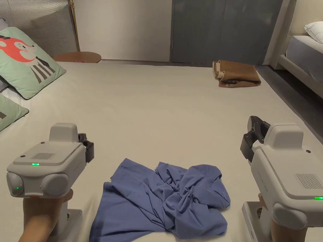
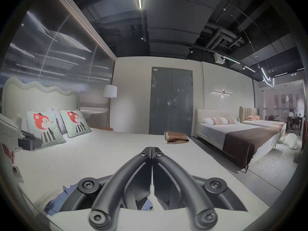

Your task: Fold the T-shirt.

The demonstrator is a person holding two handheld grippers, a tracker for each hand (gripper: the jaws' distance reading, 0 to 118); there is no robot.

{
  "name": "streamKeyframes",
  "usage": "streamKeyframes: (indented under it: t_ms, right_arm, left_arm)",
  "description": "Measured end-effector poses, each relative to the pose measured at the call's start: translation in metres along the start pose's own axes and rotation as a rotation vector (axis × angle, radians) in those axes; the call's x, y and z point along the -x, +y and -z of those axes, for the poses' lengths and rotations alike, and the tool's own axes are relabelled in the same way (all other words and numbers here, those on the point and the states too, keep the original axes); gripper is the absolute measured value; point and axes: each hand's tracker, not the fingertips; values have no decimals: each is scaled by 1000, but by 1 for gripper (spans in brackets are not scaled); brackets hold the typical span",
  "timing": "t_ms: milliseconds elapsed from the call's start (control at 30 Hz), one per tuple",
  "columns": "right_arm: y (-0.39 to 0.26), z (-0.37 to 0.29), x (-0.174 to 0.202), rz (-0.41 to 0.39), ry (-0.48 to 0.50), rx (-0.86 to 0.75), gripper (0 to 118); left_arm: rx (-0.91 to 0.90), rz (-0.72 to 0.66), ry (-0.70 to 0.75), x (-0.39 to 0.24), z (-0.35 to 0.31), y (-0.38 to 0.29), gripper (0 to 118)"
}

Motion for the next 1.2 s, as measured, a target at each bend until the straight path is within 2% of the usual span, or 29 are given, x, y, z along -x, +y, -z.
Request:
streamKeyframes:
  t_ms: [100,233,267,300,333,367,433,500,533,667,767,833,867,900,933,1100,1200]
  right_arm:
    - [1,-4,-1,1,2,8,0]
    - [-7,-5,-2,5,0,18,0]
    - [-11,-4,-3,9,-1,24,0]
    - [-13,-3,-3,14,-1,29,0]
    - [-15,-2,-4,18,0,37,0]
    - [-15,-3,-3,19,0,44,0]
    - [-17,-5,-2,18,2,54,0]
    - [-22,-5,-2,18,4,65,0]
    - [-25,-4,-2,15,2,73,0]
    - [-33,-3,-4,29,2,96,0]
    - [-38,-2,-5,36,5,108,0]
    - [-40,-2,-6,32,6,112,0]
    - [-41,-2,-6,33,7,115,0]
    - [-39,-4,-6,35,8,117,0]
    - [-38,-5,-6,36,9,120,0]
    - [-39,3,-8,36,0,156,0]
    - [-53,42,-18,25,-14,311,2]
  left_arm:
    - [158,-34,-112,5,14,-22,0]
    - [301,-29,-153,2,19,-62,0]
    - [333,-44,-156,1,20,-74,1]
    - [376,-44,-165,1,23,-82,10]
    - [406,-55,-157,-1,24,-92,14]
    - [431,-58,-150,-3,25,-101,14]
    - [468,-68,-139,-4,27,-115,43]
    - [501,-65,-141,-9,28,-127,84]
    - [499,-69,-133,-11,27,-132,91]
    - [528,-20,-88,-25,27,-150,87]
    - [554,13,-87,-38,28,-165,54]
    - [504,49,-43,-46,23,-168,51]
    - [512,55,-63,-48,22,-168,39]
    - [506,51,-91,-48,20,-166,10]
    - [503,30,-110,-49,20,-164,3]
    - [450,-10,-138,-46,9,-146,3]
    - [367,-45,-189,-36,-2,-125,3]
